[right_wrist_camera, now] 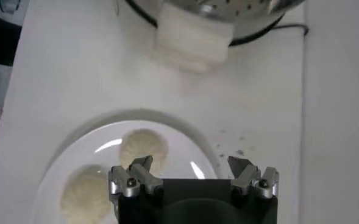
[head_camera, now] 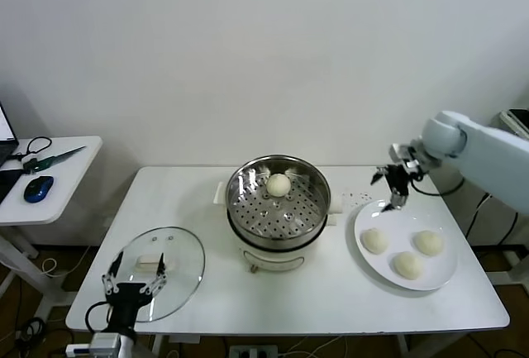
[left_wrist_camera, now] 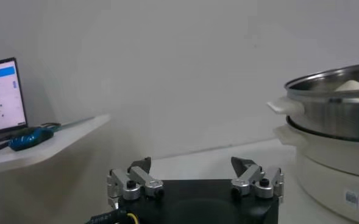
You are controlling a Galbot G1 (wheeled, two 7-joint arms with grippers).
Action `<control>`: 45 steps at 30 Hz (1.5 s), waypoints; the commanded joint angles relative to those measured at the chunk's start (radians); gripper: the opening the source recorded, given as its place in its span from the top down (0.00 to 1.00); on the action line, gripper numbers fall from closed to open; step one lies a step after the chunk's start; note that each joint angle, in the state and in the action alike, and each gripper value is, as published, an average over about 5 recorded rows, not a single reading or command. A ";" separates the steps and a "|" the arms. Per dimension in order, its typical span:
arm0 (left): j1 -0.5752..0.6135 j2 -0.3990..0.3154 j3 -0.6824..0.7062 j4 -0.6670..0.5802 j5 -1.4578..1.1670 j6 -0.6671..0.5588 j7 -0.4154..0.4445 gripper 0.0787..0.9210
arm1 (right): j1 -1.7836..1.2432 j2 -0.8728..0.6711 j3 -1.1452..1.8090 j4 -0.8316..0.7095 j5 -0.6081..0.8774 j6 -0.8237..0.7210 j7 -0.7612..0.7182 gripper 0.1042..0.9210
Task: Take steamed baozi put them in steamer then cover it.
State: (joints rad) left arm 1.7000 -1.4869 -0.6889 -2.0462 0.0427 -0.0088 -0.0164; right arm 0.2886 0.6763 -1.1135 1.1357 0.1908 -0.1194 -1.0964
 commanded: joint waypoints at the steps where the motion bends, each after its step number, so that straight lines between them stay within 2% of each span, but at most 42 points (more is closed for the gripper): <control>1: 0.005 -0.001 -0.003 0.005 0.001 0.000 -0.001 0.12 | -0.254 -0.013 0.153 -0.024 -0.099 -0.041 0.004 0.12; 27: 0.013 -0.001 -0.009 0.023 0.001 -0.009 -0.002 0.12 | -0.291 0.104 0.219 -0.148 -0.174 -0.018 0.009 0.12; 32: 0.012 -0.001 -0.009 0.023 0.000 -0.009 -0.002 0.12 | -0.282 0.112 0.219 -0.153 -0.169 -0.016 0.008 0.17; 39: 0.012 -0.002 -0.009 0.024 -0.001 -0.009 -0.003 0.12 | -0.257 0.105 0.201 -0.144 -0.133 -0.020 0.008 0.22; 45: 0.012 -0.002 -0.007 0.023 -0.001 -0.008 -0.003 0.12 | -0.126 0.057 0.135 -0.099 -0.034 -0.036 0.009 0.25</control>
State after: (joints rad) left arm 1.7125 -1.4891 -0.6972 -2.0218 0.0423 -0.0176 -0.0196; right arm 0.0618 0.7605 -0.9334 1.0119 0.0798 -0.1497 -1.0880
